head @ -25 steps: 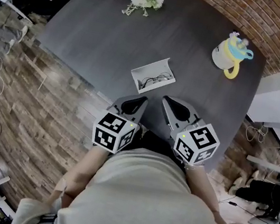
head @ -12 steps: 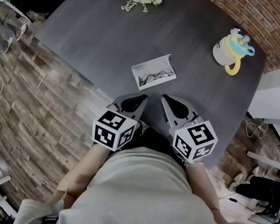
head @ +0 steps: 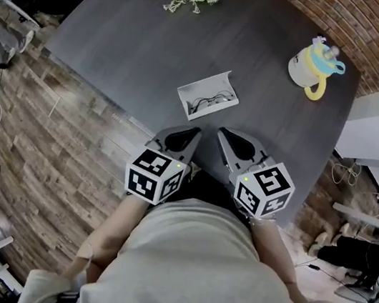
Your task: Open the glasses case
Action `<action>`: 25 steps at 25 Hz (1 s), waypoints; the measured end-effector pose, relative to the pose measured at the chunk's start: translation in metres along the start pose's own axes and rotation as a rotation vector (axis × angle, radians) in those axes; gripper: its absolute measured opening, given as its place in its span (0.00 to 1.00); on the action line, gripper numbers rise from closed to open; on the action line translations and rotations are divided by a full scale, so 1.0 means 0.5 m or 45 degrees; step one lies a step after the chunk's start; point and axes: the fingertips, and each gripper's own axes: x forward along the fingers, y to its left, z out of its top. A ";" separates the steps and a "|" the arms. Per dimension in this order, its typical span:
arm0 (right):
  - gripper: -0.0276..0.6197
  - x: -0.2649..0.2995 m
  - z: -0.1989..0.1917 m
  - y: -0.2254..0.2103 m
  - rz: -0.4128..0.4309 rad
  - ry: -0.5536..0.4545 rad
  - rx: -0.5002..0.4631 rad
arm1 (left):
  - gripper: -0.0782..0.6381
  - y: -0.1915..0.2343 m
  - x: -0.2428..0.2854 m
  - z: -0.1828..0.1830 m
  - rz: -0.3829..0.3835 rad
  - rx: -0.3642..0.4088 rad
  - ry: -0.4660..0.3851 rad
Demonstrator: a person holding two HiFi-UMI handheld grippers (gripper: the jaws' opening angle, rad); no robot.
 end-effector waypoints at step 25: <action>0.05 0.002 -0.043 0.002 0.045 0.058 0.064 | 0.15 -0.012 0.005 -0.028 -0.006 -0.020 0.048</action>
